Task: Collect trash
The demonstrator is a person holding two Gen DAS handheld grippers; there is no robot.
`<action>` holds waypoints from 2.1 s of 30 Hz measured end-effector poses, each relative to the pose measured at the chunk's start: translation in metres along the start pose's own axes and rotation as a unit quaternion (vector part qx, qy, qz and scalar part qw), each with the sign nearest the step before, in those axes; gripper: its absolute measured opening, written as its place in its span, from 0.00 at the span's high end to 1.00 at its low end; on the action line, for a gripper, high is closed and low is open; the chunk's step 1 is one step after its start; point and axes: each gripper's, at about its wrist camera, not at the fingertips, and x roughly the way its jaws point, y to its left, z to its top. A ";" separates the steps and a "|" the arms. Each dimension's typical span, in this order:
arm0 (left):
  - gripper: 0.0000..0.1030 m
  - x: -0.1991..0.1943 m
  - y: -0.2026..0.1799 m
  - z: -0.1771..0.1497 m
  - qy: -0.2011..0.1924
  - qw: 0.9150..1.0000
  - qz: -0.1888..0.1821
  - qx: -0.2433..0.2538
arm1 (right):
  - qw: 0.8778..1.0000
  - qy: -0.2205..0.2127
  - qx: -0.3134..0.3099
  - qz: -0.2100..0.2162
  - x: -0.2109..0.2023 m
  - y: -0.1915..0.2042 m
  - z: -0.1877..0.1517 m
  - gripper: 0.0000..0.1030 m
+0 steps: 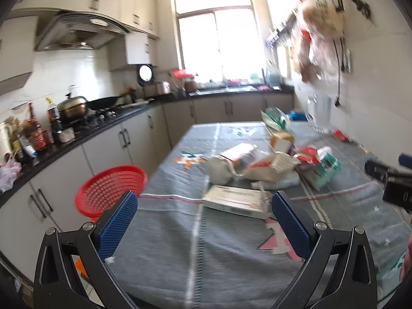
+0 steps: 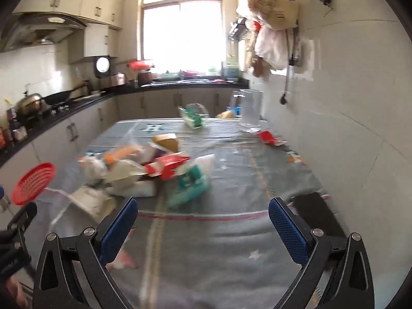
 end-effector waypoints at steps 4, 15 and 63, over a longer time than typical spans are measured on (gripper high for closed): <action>0.00 0.003 0.016 -0.010 -0.002 1.000 0.023 -0.020 | 1.000 -0.012 -0.003 0.028 0.000 0.015 -0.011 0.00; 0.00 0.015 0.022 -0.025 0.026 0.999 0.022 -0.030 | 0.999 -0.019 -0.029 0.024 -0.008 0.035 -0.025 0.00; 0.00 0.021 0.035 -0.042 0.045 0.998 0.037 -0.029 | 0.990 -0.013 -0.140 0.003 -0.008 0.083 -0.047 0.00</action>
